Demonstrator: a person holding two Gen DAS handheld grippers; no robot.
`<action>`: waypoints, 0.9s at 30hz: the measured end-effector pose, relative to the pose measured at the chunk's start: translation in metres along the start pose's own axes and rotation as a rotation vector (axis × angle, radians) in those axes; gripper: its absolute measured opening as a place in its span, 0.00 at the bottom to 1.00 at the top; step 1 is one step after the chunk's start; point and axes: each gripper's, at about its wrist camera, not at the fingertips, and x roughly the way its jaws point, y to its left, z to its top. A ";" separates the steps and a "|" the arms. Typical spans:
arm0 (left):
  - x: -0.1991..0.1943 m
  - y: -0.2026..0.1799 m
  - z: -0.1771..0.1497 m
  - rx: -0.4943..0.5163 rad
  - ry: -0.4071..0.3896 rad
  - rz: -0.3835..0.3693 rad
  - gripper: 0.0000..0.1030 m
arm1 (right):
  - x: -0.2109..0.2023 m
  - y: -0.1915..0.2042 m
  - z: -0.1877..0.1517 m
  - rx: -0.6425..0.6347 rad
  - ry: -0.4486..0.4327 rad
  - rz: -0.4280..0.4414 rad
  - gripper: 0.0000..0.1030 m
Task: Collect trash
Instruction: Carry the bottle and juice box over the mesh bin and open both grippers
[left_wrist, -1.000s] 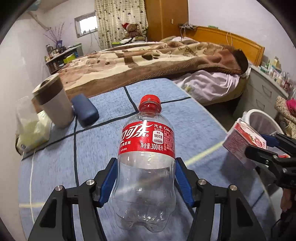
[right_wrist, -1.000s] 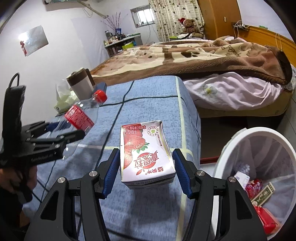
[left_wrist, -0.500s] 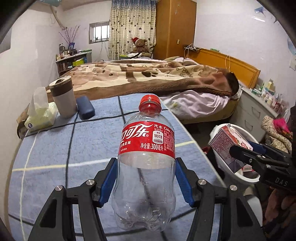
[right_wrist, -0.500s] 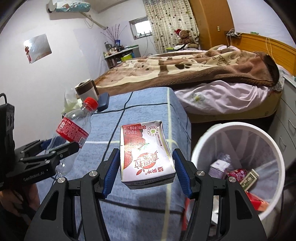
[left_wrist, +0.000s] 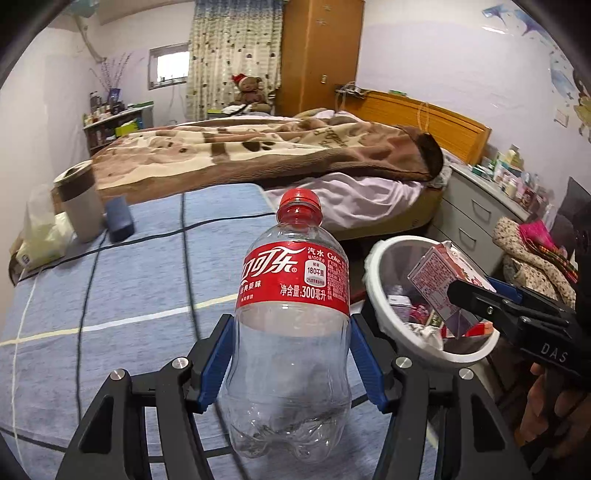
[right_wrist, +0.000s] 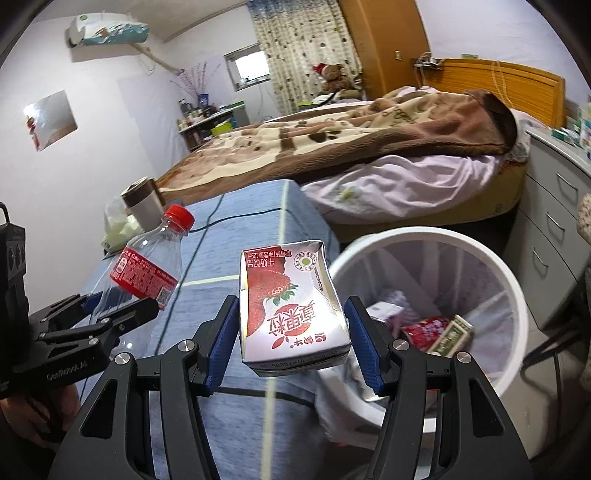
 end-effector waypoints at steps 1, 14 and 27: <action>0.002 -0.004 0.001 0.008 0.001 -0.007 0.60 | -0.001 -0.003 0.000 0.007 -0.001 -0.006 0.58; 0.036 -0.066 0.015 0.113 0.030 -0.093 0.60 | -0.013 -0.049 -0.006 0.093 -0.015 -0.086 0.58; 0.079 -0.112 0.025 0.182 0.082 -0.175 0.60 | -0.012 -0.086 -0.013 0.170 0.001 -0.158 0.58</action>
